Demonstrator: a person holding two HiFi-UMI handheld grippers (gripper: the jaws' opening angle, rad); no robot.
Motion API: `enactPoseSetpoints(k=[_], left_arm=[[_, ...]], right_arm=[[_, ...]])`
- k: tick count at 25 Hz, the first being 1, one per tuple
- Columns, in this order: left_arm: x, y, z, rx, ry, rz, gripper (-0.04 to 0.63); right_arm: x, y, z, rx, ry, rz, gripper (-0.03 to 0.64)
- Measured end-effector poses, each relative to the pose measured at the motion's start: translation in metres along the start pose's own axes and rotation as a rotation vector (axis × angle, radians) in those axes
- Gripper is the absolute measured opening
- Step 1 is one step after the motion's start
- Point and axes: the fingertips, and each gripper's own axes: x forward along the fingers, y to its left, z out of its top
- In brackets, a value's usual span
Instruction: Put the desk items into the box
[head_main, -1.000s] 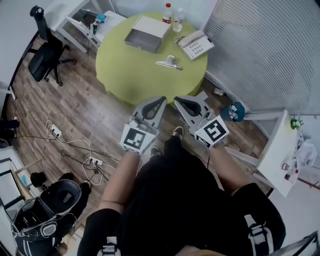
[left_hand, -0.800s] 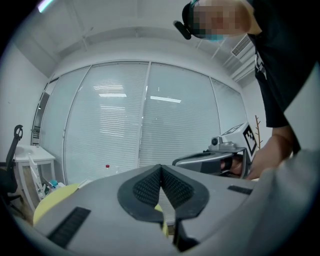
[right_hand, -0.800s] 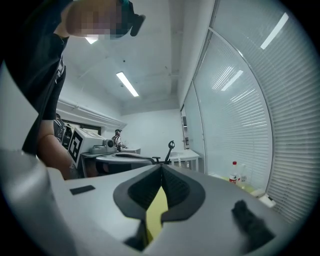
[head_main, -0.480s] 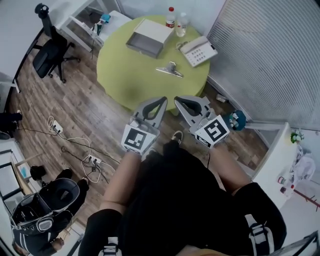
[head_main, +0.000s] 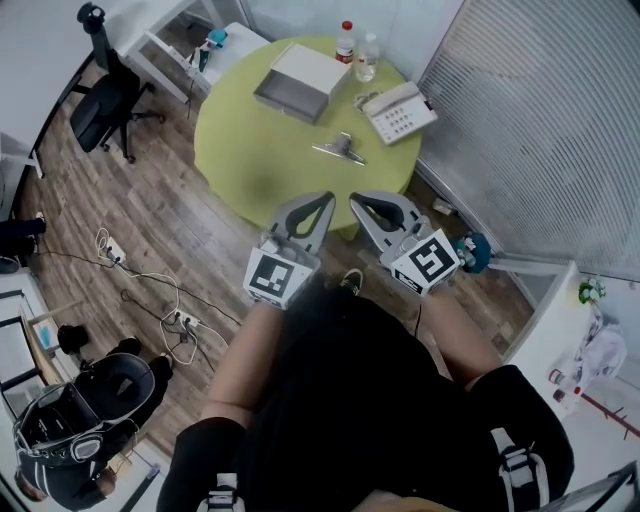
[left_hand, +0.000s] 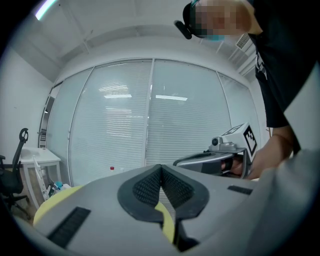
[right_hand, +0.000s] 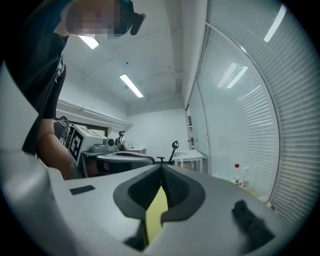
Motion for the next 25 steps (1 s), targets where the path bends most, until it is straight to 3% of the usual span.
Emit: enactPoseSetpoints(k=[25], left_arm=[[0.049,0.097,-0.01,-0.016,0.005,-0.089,0.009]], right_arm=[[0.089,-0.064,0.001,0.008,0.047,-0.069,0.017]])
